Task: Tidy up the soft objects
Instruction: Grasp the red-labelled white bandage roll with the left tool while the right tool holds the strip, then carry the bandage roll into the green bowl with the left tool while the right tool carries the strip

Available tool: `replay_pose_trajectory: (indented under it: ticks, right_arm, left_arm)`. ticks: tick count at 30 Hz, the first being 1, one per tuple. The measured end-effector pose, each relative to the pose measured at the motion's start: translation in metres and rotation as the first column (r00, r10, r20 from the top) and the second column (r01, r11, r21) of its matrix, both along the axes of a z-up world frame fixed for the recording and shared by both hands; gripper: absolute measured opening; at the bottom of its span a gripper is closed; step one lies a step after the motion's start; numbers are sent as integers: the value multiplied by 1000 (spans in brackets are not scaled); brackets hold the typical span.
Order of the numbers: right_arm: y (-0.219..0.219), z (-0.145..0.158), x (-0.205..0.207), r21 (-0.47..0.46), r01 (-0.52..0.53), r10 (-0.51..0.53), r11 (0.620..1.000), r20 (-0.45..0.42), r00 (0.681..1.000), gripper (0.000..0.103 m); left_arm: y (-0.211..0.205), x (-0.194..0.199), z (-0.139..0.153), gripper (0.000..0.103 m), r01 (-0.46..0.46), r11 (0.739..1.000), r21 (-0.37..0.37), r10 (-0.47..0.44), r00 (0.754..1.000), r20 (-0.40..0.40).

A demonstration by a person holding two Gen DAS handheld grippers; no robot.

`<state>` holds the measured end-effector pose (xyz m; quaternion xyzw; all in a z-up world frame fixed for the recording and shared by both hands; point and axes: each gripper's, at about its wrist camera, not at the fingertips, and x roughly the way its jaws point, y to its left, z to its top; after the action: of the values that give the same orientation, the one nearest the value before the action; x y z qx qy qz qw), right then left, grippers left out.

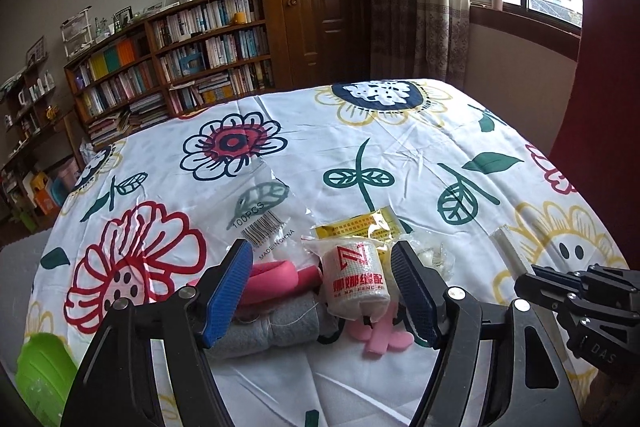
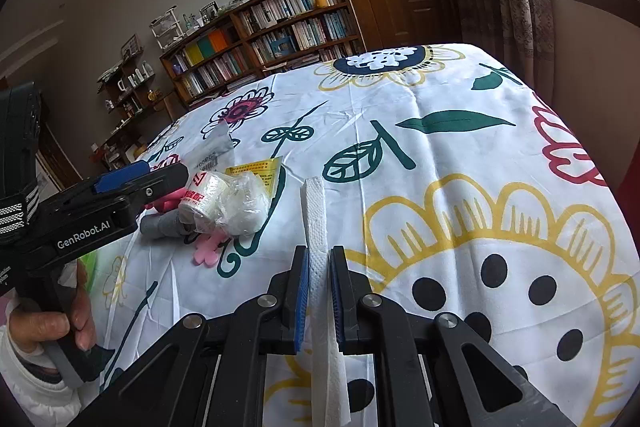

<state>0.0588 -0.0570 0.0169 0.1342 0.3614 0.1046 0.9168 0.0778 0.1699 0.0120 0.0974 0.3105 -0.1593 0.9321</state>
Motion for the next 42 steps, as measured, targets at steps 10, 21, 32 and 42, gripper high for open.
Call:
replay_pose_trajectory:
  ticks: [10,21,32,42]
  right_arm:
    - [0,0,0,3,1,-1,1000,-1,1000,11]
    - [0,-1,0,9,-3,3,1000,-7,1000,11]
    - [0,-1,-1,15,1,-1,1000,3,1000,11]
    - [-3,1,-4,24,9,-10,1000,22,1000,11]
  left_arm:
    - [-1,-10,0,57,18,999,-33,-19,999,-27]
    - [-12,18,-26,38,28,999,-39,-33,991,-126]
    - [-8,12,-24,38,14,998,-66,-22,991,-129]
    - [5,-13,-9,38,-17,995,-102,8,996,-85]
